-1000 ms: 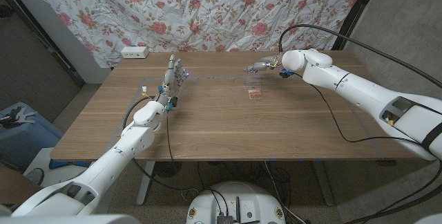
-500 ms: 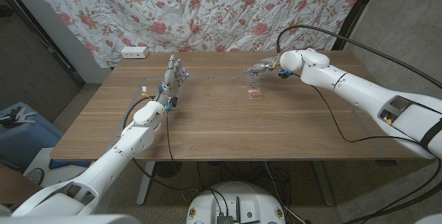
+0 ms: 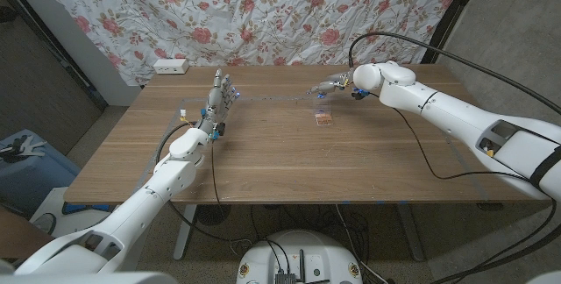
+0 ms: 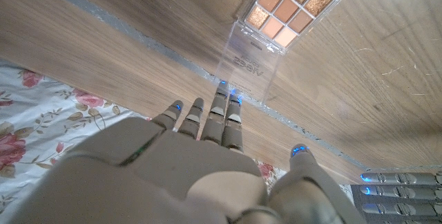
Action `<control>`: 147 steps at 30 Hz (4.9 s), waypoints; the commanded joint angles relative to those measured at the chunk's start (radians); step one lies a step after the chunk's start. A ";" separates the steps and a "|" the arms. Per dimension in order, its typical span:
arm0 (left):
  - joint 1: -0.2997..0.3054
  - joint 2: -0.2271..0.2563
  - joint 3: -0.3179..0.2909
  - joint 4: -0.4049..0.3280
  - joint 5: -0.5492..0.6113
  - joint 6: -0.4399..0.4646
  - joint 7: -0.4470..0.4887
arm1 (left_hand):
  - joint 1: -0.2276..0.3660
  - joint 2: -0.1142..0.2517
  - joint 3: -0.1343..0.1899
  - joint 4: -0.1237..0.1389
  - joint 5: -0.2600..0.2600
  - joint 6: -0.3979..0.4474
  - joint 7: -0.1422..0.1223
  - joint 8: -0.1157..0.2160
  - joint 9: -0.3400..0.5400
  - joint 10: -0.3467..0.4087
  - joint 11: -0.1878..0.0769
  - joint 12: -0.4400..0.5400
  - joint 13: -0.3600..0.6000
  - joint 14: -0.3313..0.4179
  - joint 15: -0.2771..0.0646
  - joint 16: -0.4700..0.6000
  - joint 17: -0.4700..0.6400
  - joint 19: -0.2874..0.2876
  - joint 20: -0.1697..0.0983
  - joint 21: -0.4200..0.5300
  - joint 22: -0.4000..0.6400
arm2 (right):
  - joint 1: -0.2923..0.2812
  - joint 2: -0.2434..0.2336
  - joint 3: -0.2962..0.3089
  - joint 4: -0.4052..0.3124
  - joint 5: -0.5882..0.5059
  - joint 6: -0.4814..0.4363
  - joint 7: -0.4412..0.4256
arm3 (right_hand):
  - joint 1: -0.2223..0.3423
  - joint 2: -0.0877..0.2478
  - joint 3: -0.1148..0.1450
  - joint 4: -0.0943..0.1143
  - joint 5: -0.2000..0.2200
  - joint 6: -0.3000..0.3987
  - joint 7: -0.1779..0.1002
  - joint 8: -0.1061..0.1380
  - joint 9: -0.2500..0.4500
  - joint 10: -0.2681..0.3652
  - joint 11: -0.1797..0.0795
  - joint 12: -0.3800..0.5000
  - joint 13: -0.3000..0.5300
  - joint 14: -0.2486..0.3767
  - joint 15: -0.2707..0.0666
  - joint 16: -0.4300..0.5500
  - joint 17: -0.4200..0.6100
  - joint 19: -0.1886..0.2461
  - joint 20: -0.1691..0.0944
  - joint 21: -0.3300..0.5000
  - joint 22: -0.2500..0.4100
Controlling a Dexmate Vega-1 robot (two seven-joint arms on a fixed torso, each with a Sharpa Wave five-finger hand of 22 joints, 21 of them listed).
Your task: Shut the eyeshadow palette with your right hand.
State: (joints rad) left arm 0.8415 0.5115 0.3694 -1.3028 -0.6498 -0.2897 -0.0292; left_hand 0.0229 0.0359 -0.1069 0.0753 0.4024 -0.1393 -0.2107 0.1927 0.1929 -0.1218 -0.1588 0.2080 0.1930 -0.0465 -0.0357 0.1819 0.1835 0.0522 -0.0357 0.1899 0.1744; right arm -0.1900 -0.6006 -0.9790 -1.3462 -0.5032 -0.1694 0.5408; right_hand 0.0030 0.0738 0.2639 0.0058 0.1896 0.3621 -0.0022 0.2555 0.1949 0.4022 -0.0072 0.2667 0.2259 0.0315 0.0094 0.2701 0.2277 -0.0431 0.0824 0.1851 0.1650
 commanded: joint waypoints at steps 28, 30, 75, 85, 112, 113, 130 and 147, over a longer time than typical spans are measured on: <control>0.000 -0.001 0.000 0.000 0.000 0.000 0.001 | -0.001 0.003 0.005 0.003 0.002 0.001 -0.009 0.006 0.003 0.000 -0.007 0.005 0.003 -0.009 -0.070 0.008 0.003 0.008 -0.009 0.007 0.004 | -0.018 -0.018 0.019 -0.060 -0.013 -0.007 -0.020 | 0.017 0.021 0.000 0.013 0.006 0.113 -0.003 0.054 0.030 0.102 -0.005 0.038 0.036 0.059 -0.007 0.030 0.006 0.008 0.001 0.005 0.005; 0.000 -0.001 0.000 0.000 0.000 0.000 0.001 | -0.001 0.003 0.005 0.003 0.002 0.001 -0.009 0.006 0.003 0.000 -0.007 0.005 0.003 -0.010 -0.070 0.008 0.003 0.008 -0.010 0.006 0.004 | -0.020 -0.019 0.019 -0.063 -0.014 -0.009 -0.019 | 0.018 0.021 0.000 0.013 0.006 0.124 -0.005 0.060 0.032 0.113 -0.006 0.042 0.039 0.064 -0.009 0.033 0.006 0.007 0.002 0.005 0.005; 0.000 0.000 0.000 0.000 0.000 0.000 0.001 | -0.001 0.002 0.007 0.004 0.002 0.001 -0.009 0.006 0.003 -0.001 -0.007 0.005 0.003 -0.010 -0.071 0.007 0.003 0.008 -0.010 0.006 0.004 | -0.167 -0.119 0.100 -0.305 -0.059 -0.114 -0.064 | 0.036 0.030 0.010 0.003 0.008 0.150 -0.019 0.083 0.048 0.134 -0.027 0.041 0.064 0.075 -0.010 0.041 0.009 0.019 0.001 0.007 0.004; 0.000 0.000 0.000 0.000 0.000 0.000 0.000 | -0.001 0.001 0.008 0.004 0.002 0.001 -0.009 0.006 0.003 0.000 -0.007 0.005 0.003 -0.010 -0.071 0.008 0.003 0.008 -0.010 0.007 0.004 | -0.215 -0.142 0.123 -0.362 -0.069 -0.141 -0.089 | 0.042 0.031 0.014 -0.002 0.008 0.133 -0.028 0.077 0.048 0.114 -0.028 0.029 0.069 0.066 -0.007 0.038 0.008 0.021 0.000 0.007 0.004; 0.001 0.000 0.000 0.000 0.000 0.000 0.001 | -0.001 0.001 0.009 0.004 0.002 0.000 -0.009 0.006 0.003 0.000 -0.008 0.005 0.003 -0.010 -0.072 0.007 0.003 0.008 -0.010 0.006 0.004 | -0.247 -0.151 0.137 -0.393 -0.075 -0.154 -0.080 | 0.043 0.029 0.017 -0.007 0.007 0.125 -0.033 0.072 0.044 0.108 -0.034 0.020 0.077 0.061 -0.009 0.038 0.009 0.023 0.001 0.005 0.004; 0.001 0.000 0.000 0.000 0.000 0.000 0.001 | -0.001 0.001 0.009 0.004 0.002 0.000 -0.009 0.006 0.003 0.000 -0.008 0.005 0.003 -0.010 -0.071 0.007 0.003 0.008 -0.010 0.006 0.004 | -0.246 -0.152 0.137 -0.393 -0.075 -0.153 -0.078 | 0.043 0.029 0.017 -0.007 0.006 0.125 -0.033 0.072 0.044 0.109 -0.032 0.020 0.077 0.060 -0.008 0.038 0.009 0.023 0.000 0.005 0.004; 0.000 -0.001 0.000 0.000 0.000 0.000 0.001 | -0.001 0.001 0.010 0.005 0.002 0.001 -0.009 0.006 0.003 0.001 -0.006 0.005 0.003 -0.010 -0.070 0.007 0.003 0.008 -0.010 0.006 0.004 | -0.269 -0.179 0.155 -0.426 -0.059 -0.151 -0.063 | 0.044 0.029 0.020 -0.011 0.006 0.141 -0.030 0.078 0.042 0.120 -0.035 0.020 0.083 0.063 -0.009 0.040 0.009 0.023 0.001 0.005 0.004; -0.001 -0.001 0.001 0.002 0.000 0.000 0.000 | -0.002 0.000 0.011 0.005 0.001 0.001 -0.009 0.006 0.003 0.001 -0.007 0.005 0.003 -0.010 -0.071 0.007 0.003 0.008 -0.010 0.006 0.004 | -0.307 -0.210 0.181 -0.479 -0.040 -0.158 -0.062 | 0.044 0.031 0.022 -0.013 0.006 0.145 -0.030 0.078 0.041 0.123 -0.034 0.017 0.086 0.065 -0.011 0.041 0.009 0.026 0.000 0.006 0.004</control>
State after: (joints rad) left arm 0.8417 0.5111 0.3696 -1.3023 -0.6495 -0.2897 -0.0293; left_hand 0.0229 0.0359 -0.1028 0.0794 0.4025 -0.1393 -0.2107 0.1927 0.1928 -0.1218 -0.1588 0.2081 0.1929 -0.0465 -0.0357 0.1819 0.1835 0.0522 -0.0357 0.1899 0.1744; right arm -0.4745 -0.7912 -0.8127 -1.7938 -0.5553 -0.3219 0.4759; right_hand 0.0372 0.0820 0.2820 -0.0044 0.1895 0.4948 -0.0325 0.3281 0.2370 0.5166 -0.0429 0.2880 0.3107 0.0965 0.0001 0.3084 0.2346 -0.0180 0.0785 0.1890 0.1650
